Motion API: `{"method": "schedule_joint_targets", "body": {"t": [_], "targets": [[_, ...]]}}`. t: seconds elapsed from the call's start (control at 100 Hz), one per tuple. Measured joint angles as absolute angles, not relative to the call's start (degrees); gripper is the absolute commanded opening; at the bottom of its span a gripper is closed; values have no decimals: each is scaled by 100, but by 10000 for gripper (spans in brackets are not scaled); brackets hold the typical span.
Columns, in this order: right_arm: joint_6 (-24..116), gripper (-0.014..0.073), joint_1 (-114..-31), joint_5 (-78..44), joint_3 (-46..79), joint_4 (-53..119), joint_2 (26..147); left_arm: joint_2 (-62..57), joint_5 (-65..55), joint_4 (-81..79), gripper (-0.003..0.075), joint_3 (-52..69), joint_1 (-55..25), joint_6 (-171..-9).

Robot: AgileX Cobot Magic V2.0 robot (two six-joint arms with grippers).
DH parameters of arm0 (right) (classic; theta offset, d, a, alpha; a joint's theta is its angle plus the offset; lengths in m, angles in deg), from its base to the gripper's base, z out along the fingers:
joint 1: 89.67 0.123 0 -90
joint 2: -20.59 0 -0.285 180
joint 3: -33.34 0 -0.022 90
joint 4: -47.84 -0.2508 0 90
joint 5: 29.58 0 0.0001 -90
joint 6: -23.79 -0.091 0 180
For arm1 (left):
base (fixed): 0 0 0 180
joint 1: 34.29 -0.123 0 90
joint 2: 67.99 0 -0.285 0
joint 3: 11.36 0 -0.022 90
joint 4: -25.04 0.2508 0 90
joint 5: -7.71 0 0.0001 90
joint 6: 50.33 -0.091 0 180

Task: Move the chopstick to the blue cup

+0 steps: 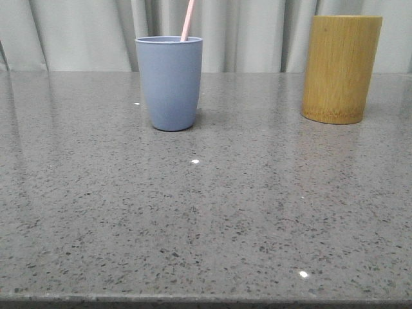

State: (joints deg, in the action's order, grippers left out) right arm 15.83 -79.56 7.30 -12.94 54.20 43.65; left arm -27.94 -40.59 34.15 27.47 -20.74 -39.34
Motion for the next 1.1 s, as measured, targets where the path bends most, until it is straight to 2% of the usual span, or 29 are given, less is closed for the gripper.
{"method": "schedule_joint_targets", "body": {"t": [0.64,0.95,1.1], "targets": [[1569,-67,-7956,730,-1294,5420,4365,-2872,-3896,3509,-19,2912,-2074,-3934],[1569,-67,-7956,730,-1294,5420,4365,-4257,-1165,3559,-19,4368,-2103,-3984],[1569,-67,-7956,730,-1294,5420,4365,-5236,-574,3432,-19,5250,-2389,-4023]]}}
